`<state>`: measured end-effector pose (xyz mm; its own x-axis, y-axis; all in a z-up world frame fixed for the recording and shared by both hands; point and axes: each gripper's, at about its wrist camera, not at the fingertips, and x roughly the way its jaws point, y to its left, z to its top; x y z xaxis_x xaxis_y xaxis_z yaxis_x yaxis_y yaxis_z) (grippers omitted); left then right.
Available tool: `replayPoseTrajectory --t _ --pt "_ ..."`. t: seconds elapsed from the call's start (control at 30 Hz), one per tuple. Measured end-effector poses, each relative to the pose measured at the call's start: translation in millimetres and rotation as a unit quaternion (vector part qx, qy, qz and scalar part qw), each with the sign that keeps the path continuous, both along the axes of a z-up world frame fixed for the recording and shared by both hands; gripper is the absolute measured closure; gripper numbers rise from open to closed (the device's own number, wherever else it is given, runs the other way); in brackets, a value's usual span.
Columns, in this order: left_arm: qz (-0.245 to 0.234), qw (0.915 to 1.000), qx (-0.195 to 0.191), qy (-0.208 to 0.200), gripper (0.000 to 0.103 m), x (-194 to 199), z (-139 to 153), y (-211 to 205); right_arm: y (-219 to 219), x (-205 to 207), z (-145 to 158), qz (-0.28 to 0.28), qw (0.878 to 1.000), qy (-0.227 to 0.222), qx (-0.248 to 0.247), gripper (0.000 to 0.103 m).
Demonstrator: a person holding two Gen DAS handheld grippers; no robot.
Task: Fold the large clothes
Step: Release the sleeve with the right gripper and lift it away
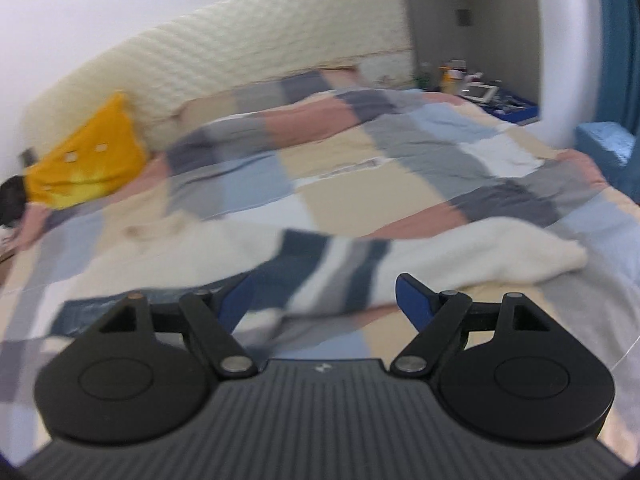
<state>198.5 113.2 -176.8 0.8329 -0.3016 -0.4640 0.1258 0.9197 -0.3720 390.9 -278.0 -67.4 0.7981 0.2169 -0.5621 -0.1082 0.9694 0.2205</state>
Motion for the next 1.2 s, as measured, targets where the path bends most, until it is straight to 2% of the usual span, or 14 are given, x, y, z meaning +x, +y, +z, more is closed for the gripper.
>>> replayPoseTrajectory --t 0.1,0.2,0.37,0.53,0.7,0.93,1.07,1.2 --pt "0.001 0.9999 0.007 -0.007 0.042 -10 4 0 22 -43 5 0.027 0.999 -0.023 -0.012 0.023" --pt "0.005 0.9997 0.019 -0.010 0.042 -17 6 -2 36 -77 3 0.045 0.999 -0.028 -0.003 0.022" --pt "0.013 0.9989 0.045 -0.006 0.042 -22 8 -7 49 -111 -12 0.070 0.997 -0.012 0.022 0.022" --pt "0.011 0.9986 0.051 0.004 0.041 -23 4 -13 57 -135 -29 0.071 0.997 0.002 0.026 0.022" --pt "0.002 0.9987 0.047 0.022 0.043 -17 -5 -21 62 -149 -38 0.059 0.998 0.020 0.008 0.022" --pt "-0.032 0.9979 0.046 0.032 0.061 -14 -15 -42 57 -144 -29 0.047 0.997 0.056 -0.005 0.022" --pt "-0.080 0.9949 0.045 0.042 0.063 -10 -24 -65 58 -147 -21 0.052 0.996 0.052 -0.041 0.022" --pt "-0.115 0.9897 0.056 0.064 0.063 0 -42 -89 54 -143 -12 0.062 0.994 0.078 -0.044 0.022"
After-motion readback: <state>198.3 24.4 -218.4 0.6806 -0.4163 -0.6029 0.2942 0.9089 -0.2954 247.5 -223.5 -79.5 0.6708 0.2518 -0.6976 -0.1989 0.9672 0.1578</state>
